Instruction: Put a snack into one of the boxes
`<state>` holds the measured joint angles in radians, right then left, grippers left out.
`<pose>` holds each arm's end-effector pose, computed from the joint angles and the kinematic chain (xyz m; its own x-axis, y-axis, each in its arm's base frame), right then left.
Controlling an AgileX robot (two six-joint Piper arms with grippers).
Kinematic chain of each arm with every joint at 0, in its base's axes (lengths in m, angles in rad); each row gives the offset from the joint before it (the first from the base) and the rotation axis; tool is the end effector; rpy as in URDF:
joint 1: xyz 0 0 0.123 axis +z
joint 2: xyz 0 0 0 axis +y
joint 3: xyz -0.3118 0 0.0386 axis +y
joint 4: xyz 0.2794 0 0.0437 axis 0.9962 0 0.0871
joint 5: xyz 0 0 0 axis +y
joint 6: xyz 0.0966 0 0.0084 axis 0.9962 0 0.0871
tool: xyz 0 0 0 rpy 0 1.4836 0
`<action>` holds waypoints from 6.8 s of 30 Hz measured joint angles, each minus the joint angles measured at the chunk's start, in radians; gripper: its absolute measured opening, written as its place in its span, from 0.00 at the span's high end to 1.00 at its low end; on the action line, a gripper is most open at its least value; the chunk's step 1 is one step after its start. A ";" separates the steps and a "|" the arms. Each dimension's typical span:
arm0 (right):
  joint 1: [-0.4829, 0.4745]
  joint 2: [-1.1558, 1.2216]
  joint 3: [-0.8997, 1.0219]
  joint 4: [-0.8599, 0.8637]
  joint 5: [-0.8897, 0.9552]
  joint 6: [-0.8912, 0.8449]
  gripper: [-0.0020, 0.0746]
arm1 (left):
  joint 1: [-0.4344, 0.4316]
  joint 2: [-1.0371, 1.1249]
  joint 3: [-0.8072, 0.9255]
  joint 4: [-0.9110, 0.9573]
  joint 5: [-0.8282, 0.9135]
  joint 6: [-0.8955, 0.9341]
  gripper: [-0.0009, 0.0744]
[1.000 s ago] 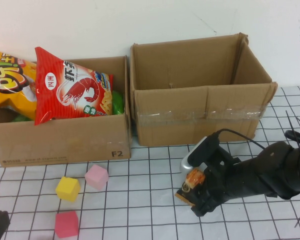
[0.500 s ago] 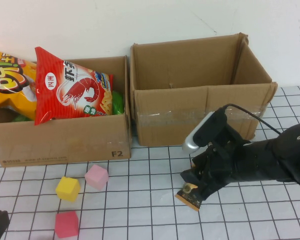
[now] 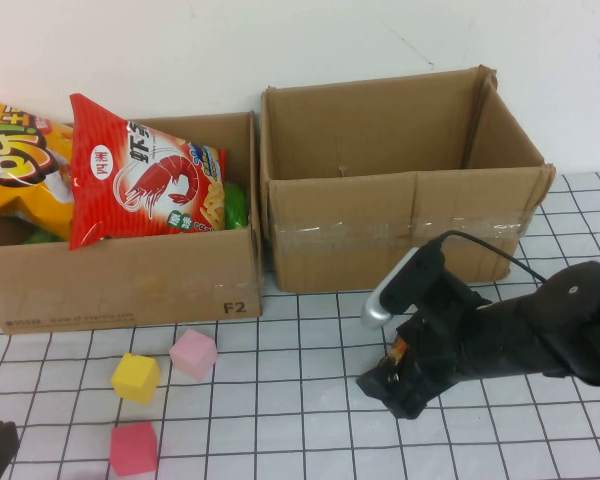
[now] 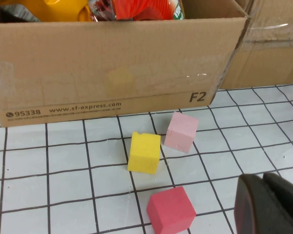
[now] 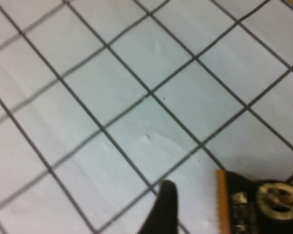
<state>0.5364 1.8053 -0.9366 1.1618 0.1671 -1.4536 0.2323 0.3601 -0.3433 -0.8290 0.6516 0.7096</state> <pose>0.3252 0.2106 0.1603 -0.4435 -0.6001 -0.6657 -0.7546 0.6508 -0.0840 0.0894 -0.0234 0.2738 -0.3848 -0.0957 -0.9180 0.1920 0.9646 -0.1810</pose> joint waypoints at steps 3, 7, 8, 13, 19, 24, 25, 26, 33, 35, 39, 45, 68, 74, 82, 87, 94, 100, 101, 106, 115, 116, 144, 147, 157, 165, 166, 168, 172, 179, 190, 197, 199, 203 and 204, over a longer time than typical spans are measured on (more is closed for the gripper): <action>0.000 0.023 0.000 -0.004 -0.031 -0.044 0.09 | 0.000 0.000 0.000 0.000 0.000 0.000 0.99; -0.002 0.068 0.000 -0.004 -0.088 -0.063 0.08 | 0.000 0.000 0.000 0.000 0.000 0.000 0.99; -0.002 0.079 0.000 -0.004 -0.097 -0.064 0.07 | -0.001 0.000 0.000 0.000 0.000 0.000 0.99; -0.002 0.115 -0.002 -0.001 -0.116 -0.065 0.07 | -0.002 0.000 0.000 -0.002 0.000 -0.002 0.99; -0.004 0.115 -0.002 0.000 -0.110 -0.061 0.14 | -0.002 0.000 0.000 -0.002 0.000 0.000 0.99; -0.004 0.115 -0.002 0.005 -0.096 -0.060 0.30 | -0.003 0.000 0.000 -0.002 0.000 0.000 0.99; -0.004 0.113 -0.002 0.005 -0.096 -0.060 0.35 | -0.003 0.000 0.000 -0.002 0.000 0.000 0.99; -0.004 0.111 -0.002 0.005 -0.096 -0.060 0.40 | -0.003 0.000 0.000 -0.002 0.000 0.000 0.99; -0.004 0.068 -0.002 0.005 -0.102 -0.060 0.58 | -0.003 0.000 0.000 -0.002 0.000 0.000 0.99; -0.004 0.052 -0.002 0.005 -0.102 -0.060 0.58 | -0.003 0.000 0.000 -0.002 0.000 0.000 0.99; -0.004 0.022 -0.002 0.005 -0.097 -0.060 0.58 | -0.003 0.000 0.000 -0.002 0.000 0.000 0.99; -0.004 -0.045 -0.001 0.005 -0.016 -0.060 0.58 | -0.003 0.000 0.000 -0.002 0.000 0.003 0.99; -0.007 -0.328 -0.186 0.057 -0.365 -0.068 0.58 | -0.003 0.000 0.000 -0.008 0.000 0.003 0.99; -0.007 -0.134 -0.373 0.057 -0.376 -0.098 0.58 | -0.003 0.000 0.000 -0.012 0.000 0.000 0.99; -0.007 0.060 -0.465 0.102 -0.431 -0.068 0.58 | -0.004 0.000 0.000 -0.012 0.000 0.000 0.99; -0.013 0.075 -0.469 0.190 -0.437 -0.020 0.40 | -0.004 0.000 0.000 -0.012 0.000 0.000 0.99; -0.069 0.075 -0.471 0.261 -0.347 -0.016 0.26 | -0.004 0.000 0.000 -0.012 0.000 0.000 0.99; -0.083 0.017 -0.471 0.280 -0.190 -0.054 0.45 | -0.004 0.000 0.000 -0.012 -0.022 0.036 0.99; -0.083 -0.008 -0.471 0.280 -0.156 -0.079 0.52 | -0.004 0.000 0.000 -0.012 -0.041 0.044 0.99; -0.083 -0.159 -0.471 0.268 -0.013 -0.173 0.87 | -0.004 0.000 -0.052 0.020 -0.139 0.047 0.99; -0.083 -0.370 -0.473 0.001 0.238 0.008 0.97 | -0.004 0.019 -0.176 0.567 -0.166 -0.271 0.99; -0.083 -0.386 -0.474 -0.071 0.295 0.070 0.97 | -0.004 0.024 -0.177 0.640 -0.143 -0.342 0.99; -0.083 -1.070 0.250 -1.049 0.472 0.905 0.97 | -0.167 -0.197 -0.037 0.712 -0.084 -0.592 0.99; -0.083 -1.175 0.351 -1.041 0.425 0.905 0.98 | -0.207 -0.199 -0.032 0.689 -0.116 -0.582 0.99; -0.083 -1.357 0.522 -1.033 0.352 0.907 0.97 | -0.250 -0.199 0.003 0.661 -0.190 -0.574 0.99; -0.083 -1.361 0.535 -1.024 0.401 0.907 0.97 | -0.253 -0.199 0.003 0.649 -0.191 -0.574 0.99; -0.083 -1.361 0.535 -1.024 0.402 0.907 0.97 | -0.254 -0.199 0.003 0.649 -0.191 -0.574 0.99; -0.083 -1.361 0.535 -1.024 0.404 0.907 0.97 | -0.254 -0.199 0.003 0.647 -0.191 -0.574 0.99; -0.083 -1.361 0.535 -1.024 0.404 0.907 0.97 | -0.254 -0.199 0.003 0.647 -0.191 -0.574 0.99; -0.083 -1.361 0.535 -1.022 0.404 0.907 0.97 | -0.254 -0.214 0.033 0.650 -0.202 -0.574 0.99; -0.083 -1.362 0.535 -1.024 0.412 0.905 0.97 | -0.254 -0.359 0.339 0.772 -0.381 -0.643 0.99; -0.083 -1.362 0.535 -1.024 0.416 0.905 0.97 | -0.254 -0.370 0.369 0.770 -0.363 -0.683 0.99; -0.083 -1.362 0.535 -1.024 0.418 0.905 0.97 | -0.254 -0.370 0.369 0.751 -0.334 -0.683 0.99; -0.083 -1.362 0.535 -1.024 0.420 0.905 0.97 | -0.254 -0.370 0.366 0.742 -0.318 -0.683 0.99; -0.083 -1.362 0.535 -1.024 0.420 0.905 0.98 | -0.254 -0.370 0.365 0.740 -0.317 -0.683 0.99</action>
<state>0.4534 0.4434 -0.4020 0.1383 0.5869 -0.5487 -0.0218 -0.0096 0.0217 -0.0887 0.3345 0.0264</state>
